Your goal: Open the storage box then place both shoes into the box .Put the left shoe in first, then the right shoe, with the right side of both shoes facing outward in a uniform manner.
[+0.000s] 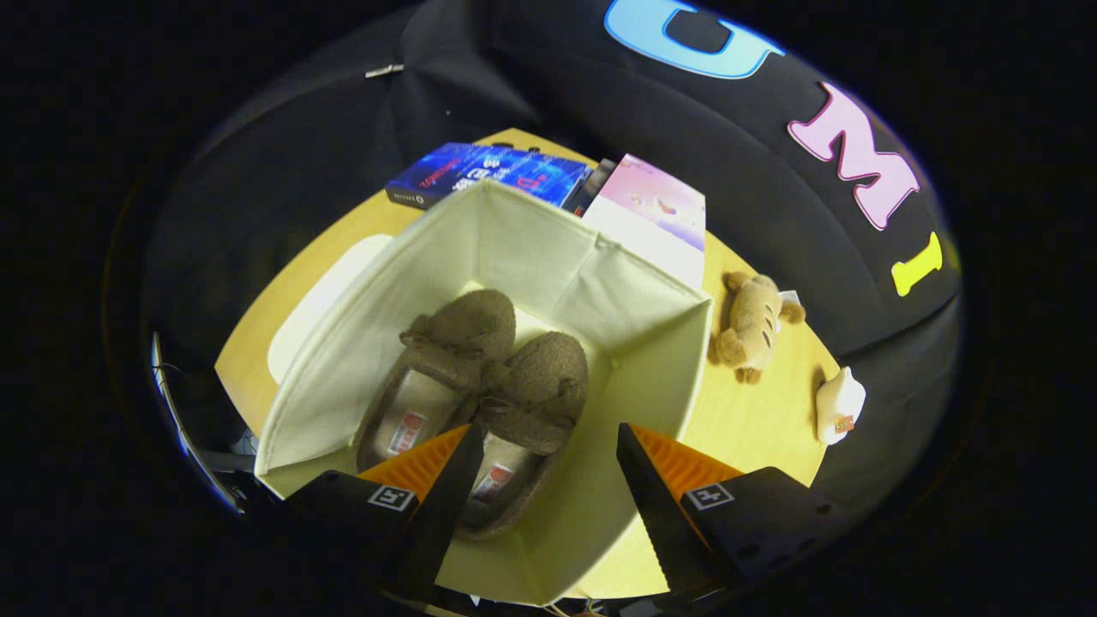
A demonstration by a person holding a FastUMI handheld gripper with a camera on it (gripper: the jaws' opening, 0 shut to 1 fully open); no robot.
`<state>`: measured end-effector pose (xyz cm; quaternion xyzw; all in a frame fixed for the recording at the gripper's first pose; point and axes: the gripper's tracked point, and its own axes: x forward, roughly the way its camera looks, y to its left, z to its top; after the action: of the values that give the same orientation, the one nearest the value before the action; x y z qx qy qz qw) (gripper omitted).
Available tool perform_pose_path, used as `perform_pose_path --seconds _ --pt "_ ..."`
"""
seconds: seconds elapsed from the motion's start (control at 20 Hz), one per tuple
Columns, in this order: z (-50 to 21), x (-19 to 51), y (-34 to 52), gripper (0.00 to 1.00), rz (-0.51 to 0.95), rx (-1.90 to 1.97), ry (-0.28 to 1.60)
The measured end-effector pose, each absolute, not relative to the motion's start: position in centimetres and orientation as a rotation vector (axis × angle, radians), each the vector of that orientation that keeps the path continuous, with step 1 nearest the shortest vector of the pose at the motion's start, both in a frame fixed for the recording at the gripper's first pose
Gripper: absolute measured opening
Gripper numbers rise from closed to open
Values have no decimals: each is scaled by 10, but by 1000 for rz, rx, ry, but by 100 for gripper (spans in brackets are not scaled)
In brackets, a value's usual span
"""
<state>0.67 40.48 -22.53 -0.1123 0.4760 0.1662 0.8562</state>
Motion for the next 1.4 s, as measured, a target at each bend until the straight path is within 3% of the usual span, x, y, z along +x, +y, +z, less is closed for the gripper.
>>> perform_pose_path --seconds 0.25,0.75,1.1,1.4 --pt "-172 2 373 98 407 -192 793" --pt "-61 -38 270 98 388 -108 319" --pt "-32 -73 159 98 300 21 189" --pt "-54 -94 75 98 238 39 164"
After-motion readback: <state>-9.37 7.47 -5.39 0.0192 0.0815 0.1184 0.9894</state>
